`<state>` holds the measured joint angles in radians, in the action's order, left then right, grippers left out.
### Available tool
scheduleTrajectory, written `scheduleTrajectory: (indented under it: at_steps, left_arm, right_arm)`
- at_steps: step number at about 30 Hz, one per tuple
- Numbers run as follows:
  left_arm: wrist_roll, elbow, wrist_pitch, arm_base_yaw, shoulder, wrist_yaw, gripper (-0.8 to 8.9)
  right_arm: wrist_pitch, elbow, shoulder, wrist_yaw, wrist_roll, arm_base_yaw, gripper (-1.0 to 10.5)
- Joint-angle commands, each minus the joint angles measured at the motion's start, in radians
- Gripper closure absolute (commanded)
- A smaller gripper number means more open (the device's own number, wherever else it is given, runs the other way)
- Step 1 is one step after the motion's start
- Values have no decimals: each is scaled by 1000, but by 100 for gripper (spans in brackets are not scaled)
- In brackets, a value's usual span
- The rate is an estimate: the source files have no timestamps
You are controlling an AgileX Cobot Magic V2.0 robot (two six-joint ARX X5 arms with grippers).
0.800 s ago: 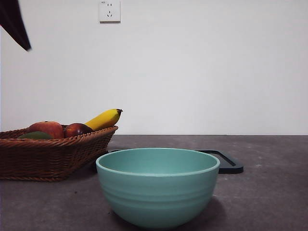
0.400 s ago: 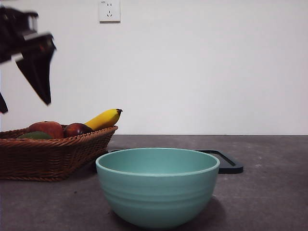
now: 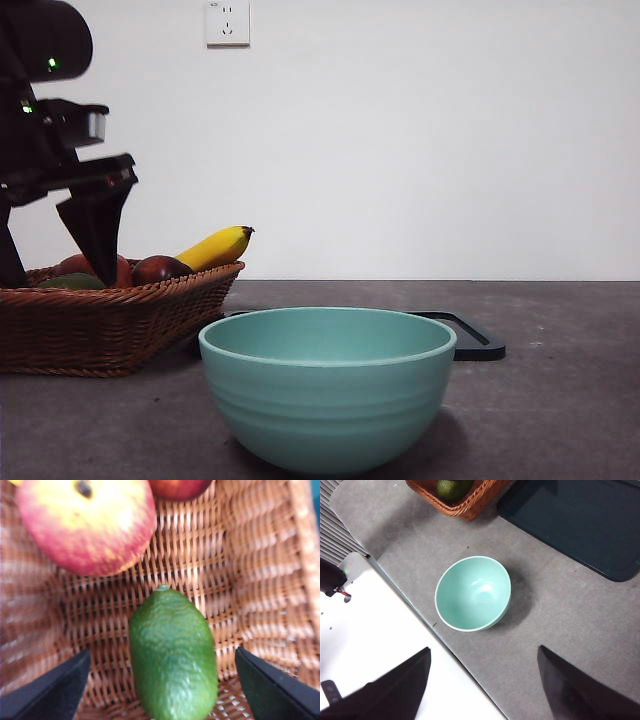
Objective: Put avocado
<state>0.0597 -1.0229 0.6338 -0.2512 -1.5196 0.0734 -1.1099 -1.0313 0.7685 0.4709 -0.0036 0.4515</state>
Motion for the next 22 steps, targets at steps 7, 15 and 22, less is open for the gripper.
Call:
scheduleTrajectory:
  at_steps: [7, 15, 22]
  left_arm:
    - [-26, -19, -33, -19, -76, -7, 399]
    - [-26, -19, -28, -19, -76, -7, 532]
    - [-21, -21, -24, -19, -74, -3, 611]
  right_arm:
    - [9, -18, 8, 0, -4, 7, 605]
    - [10, -18, 8, 0, -4, 7, 605]
    - [10, -18, 8, 0, -4, 7, 605]
